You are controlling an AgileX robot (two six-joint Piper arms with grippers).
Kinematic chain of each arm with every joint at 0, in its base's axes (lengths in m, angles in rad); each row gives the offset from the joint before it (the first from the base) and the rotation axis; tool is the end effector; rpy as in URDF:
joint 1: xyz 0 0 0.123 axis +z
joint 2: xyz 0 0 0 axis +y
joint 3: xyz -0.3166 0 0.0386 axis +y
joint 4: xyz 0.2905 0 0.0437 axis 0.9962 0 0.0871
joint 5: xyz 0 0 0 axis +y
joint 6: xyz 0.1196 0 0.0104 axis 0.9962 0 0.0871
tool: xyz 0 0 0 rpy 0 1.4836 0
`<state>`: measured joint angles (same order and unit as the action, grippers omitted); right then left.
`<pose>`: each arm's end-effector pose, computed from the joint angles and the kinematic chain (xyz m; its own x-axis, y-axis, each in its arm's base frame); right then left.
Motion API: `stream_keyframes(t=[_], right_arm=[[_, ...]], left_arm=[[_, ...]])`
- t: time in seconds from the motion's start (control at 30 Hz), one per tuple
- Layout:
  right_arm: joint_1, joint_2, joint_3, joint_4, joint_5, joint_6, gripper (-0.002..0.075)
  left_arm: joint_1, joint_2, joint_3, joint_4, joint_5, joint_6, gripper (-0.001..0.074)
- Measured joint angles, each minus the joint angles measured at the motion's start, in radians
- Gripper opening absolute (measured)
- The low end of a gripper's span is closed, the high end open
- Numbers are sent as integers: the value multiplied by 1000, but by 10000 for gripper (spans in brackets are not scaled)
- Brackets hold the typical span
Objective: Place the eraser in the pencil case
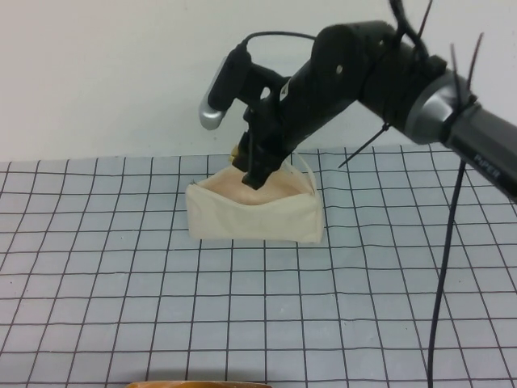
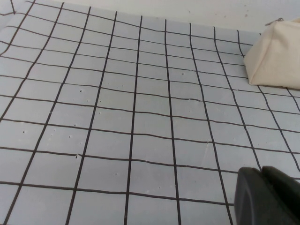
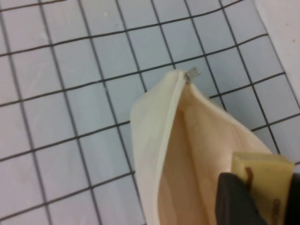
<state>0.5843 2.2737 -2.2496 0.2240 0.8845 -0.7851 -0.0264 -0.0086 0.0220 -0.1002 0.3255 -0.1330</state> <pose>0.4951 0.3521 0.2907 -0.0990 -0.7724 -0.6274 -0.8758 0.3669 -0.3136 0.0902 -0.0062 0.1689 -0.2541 -0.2193 -0.9420 0.0000 0.9740 -0.2267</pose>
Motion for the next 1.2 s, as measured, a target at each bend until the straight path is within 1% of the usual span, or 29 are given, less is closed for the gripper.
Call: stream_keyframes(t=[0.07,0.1,0.13,0.23,0.3,0.4,0.47,0.5,0.57,0.67,0.7,0.73,0.83,0.97,1.07,1.2], right_arm=[[-2,26,0,0,-26,6,202],[-4,38,0,0,-30,16,222],[-8,47,0,0,-33,29,243],[-16,63,0,0,-30,63,344],[-19,63,0,-1,-26,73,384],[-24,50,0,-1,-22,109,402],[-27,28,0,-1,-6,140,398],[-27,9,0,1,10,158,384],[-38,-36,2,18,51,183,319],[-58,-129,2,83,116,191,134],[-62,-164,0,112,143,180,88],[-69,-199,0,143,171,163,57],[-72,-300,-2,243,256,83,17],[-68,-419,22,339,329,24,4],[-68,-526,74,296,329,37,1],[-68,-679,219,187,329,89,0]], left_arm=[[0,0,0,0,0,0,-2],[0,0,0,0,0,0,-2],[0,0,0,0,0,0,-2],[0,0,0,0,0,0,-2],[0,0,0,0,0,0,-2],[0,0,0,0,0,0,-2],[0,0,0,0,0,0,-2],[0,0,0,0,0,0,-2],[0,0,0,0,0,0,-2],[0,0,0,0,0,0,-2],[0,0,0,0,0,0,-2],[0,0,0,0,0,0,-2],[0,0,0,0,0,0,-2],[0,0,0,0,0,0,-2],[0,0,0,-1,0,0,-2],[0,0,0,-1,0,0,-2]])
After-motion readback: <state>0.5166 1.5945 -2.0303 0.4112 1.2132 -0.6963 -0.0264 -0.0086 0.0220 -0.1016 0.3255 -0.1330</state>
